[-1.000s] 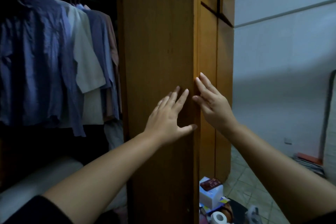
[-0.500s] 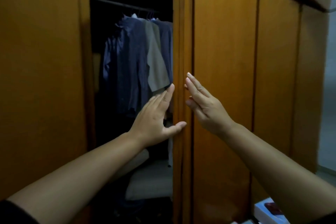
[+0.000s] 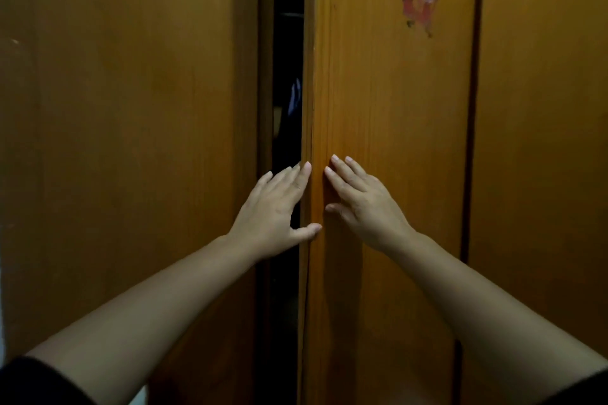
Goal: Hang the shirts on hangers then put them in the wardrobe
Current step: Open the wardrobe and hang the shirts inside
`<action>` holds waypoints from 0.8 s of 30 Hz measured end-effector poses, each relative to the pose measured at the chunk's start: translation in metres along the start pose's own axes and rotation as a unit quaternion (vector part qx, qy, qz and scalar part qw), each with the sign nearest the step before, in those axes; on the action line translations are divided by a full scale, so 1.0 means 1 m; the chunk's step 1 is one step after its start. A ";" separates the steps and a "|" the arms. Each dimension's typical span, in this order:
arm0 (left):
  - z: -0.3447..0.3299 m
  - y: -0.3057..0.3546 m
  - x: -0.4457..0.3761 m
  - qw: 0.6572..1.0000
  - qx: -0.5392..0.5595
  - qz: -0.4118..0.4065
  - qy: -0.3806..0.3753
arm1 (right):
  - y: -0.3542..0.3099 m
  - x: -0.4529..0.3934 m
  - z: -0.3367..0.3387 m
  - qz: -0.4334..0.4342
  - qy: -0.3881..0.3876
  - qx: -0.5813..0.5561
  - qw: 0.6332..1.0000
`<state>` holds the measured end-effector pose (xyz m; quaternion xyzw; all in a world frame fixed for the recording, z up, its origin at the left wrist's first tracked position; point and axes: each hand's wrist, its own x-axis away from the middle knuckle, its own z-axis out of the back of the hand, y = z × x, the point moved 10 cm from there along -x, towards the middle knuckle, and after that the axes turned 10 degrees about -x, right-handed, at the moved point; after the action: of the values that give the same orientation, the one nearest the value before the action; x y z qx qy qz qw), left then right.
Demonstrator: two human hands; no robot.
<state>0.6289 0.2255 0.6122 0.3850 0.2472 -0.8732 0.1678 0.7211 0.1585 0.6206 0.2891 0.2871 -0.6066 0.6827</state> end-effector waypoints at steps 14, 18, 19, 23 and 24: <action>-0.081 -0.082 -0.035 0.974 -0.166 0.132 -0.082 | 0.075 -0.064 -0.093 -0.106 -0.011 0.068 0.992; -0.102 -0.095 -0.052 0.969 -0.176 0.139 -0.101 | 0.102 -0.073 -0.110 -0.121 -0.033 0.075 0.989; -0.109 -0.097 -0.055 0.968 -0.182 0.136 -0.107 | 0.107 -0.075 -0.113 -0.123 -0.034 0.076 0.989; -0.129 -0.104 -0.063 0.963 -0.192 0.133 -0.133 | 0.121 -0.082 -0.125 -0.126 -0.046 0.078 0.988; -0.134 -0.106 -0.064 0.962 -0.189 0.138 -0.139 | 0.125 -0.082 -0.130 -0.130 -0.051 0.077 0.987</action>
<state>0.6979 0.3947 0.6148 0.2512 0.3267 -0.8240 0.3888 0.8320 0.3212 0.6007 0.2695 0.2400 -0.7244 0.5874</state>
